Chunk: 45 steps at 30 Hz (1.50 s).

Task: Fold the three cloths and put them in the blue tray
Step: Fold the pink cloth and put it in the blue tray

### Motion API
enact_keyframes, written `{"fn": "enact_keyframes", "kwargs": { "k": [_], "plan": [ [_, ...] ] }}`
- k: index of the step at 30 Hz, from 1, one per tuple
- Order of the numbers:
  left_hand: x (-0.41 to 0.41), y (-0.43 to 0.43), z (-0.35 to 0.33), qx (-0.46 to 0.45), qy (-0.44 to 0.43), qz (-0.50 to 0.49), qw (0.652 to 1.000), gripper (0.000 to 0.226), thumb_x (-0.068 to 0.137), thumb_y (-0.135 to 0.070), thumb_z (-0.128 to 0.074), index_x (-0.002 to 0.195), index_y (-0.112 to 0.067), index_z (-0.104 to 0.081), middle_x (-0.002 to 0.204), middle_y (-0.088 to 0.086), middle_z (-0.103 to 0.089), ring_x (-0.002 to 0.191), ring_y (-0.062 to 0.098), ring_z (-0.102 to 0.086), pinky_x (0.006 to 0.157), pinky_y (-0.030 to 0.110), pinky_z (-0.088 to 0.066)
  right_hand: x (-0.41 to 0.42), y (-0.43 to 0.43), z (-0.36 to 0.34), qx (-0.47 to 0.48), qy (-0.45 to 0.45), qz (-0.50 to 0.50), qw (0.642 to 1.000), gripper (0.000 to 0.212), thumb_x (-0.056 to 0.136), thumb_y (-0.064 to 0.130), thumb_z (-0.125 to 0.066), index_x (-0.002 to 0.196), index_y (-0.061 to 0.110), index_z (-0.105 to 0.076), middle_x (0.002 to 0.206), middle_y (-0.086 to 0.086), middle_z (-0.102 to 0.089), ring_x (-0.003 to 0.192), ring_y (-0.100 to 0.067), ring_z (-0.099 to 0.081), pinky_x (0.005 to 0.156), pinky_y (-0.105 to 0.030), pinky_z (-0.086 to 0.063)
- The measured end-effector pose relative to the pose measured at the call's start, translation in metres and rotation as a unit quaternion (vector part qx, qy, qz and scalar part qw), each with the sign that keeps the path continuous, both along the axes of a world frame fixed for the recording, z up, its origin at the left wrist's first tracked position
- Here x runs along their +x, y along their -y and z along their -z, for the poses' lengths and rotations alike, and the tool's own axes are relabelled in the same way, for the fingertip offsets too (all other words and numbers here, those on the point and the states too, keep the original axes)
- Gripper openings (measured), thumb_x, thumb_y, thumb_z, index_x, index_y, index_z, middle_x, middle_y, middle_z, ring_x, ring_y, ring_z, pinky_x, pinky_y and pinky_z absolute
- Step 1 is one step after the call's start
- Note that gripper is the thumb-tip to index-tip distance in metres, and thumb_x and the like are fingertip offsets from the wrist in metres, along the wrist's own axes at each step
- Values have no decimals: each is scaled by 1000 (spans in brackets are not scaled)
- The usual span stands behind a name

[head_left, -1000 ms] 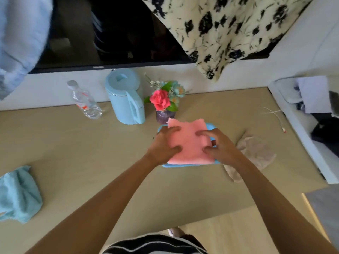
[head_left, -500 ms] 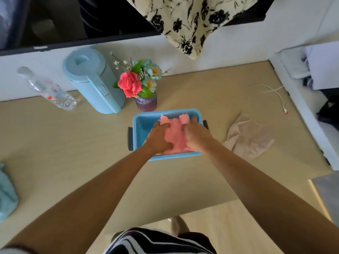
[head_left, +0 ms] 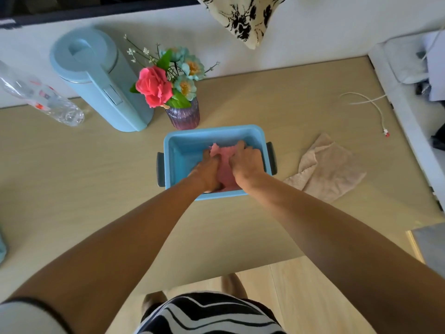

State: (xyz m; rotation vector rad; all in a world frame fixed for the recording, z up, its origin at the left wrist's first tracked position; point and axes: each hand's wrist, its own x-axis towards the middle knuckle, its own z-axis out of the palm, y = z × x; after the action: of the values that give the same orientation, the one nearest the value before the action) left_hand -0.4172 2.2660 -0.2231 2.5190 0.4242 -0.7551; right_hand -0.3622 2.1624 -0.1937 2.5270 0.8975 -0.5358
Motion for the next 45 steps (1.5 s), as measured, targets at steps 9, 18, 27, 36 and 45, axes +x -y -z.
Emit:
{"fn": "enact_keyframes", "kwargs": {
  "k": [9,18,27,36,45],
  "plan": [
    [-3,-9,0,173,-29,125,977,89,75,-48,-76,143,-11,-31,140,18,-28,114,37,-48,81,47,-51,12,1,13,-47,-4,-111,993,39,91,18,-65,129,13,-60,143,-8,-45,137,-25,-39,115,-36,-29],
    [0,-7,0,158,-38,115,980,88,75,-49,-74,143,-13,-32,136,14,-42,115,35,-54,83,44,-48,13,-3,28,6,-19,-97,995,43,93,18,-61,135,13,-53,138,-9,-50,129,-26,-48,109,-36,-38],
    [-14,6,-56,-42,123,-96,987,52,80,-47,-72,125,-27,-57,104,-6,-67,100,22,-65,87,35,-51,8,66,-54,421,-15,125,898,30,85,31,-68,110,16,-62,104,-4,-64,92,-27,-64,77,-39,-52],
    [-32,59,-96,-175,212,-123,954,38,80,-37,-70,114,-23,-64,93,-6,-67,83,14,-64,85,41,-55,-34,182,22,471,1,411,780,26,78,32,-75,96,18,-63,95,0,-63,87,-19,-64,78,-43,-55],
    [-44,61,-103,-185,199,-109,956,29,84,-28,-69,112,-23,-66,89,-8,-69,82,8,-65,83,34,-55,-53,177,85,292,60,328,896,15,83,25,-71,94,16,-66,97,-5,-62,98,-30,-58,80,-41,-43]
  ]
}}
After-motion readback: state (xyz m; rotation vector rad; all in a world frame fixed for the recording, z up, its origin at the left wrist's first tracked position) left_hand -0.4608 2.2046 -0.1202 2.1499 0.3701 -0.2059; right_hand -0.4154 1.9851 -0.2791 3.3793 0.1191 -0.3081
